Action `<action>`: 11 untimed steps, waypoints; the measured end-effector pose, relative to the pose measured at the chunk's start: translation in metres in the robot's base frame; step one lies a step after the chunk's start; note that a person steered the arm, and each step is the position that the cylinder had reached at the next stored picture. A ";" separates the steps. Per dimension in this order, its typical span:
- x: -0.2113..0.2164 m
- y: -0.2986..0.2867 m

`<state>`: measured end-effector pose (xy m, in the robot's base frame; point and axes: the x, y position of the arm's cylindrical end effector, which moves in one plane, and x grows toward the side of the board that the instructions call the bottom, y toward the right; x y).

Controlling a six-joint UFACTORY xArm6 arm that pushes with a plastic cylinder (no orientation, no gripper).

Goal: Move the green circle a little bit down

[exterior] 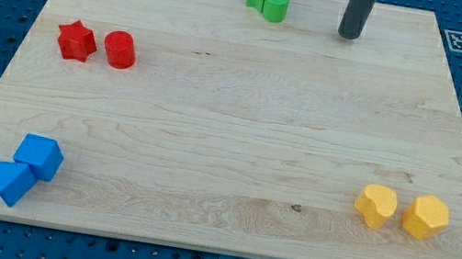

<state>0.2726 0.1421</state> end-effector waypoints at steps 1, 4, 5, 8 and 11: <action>-0.015 -0.040; -0.044 -0.077; -0.044 -0.091; -0.029 -0.092; 0.032 -0.063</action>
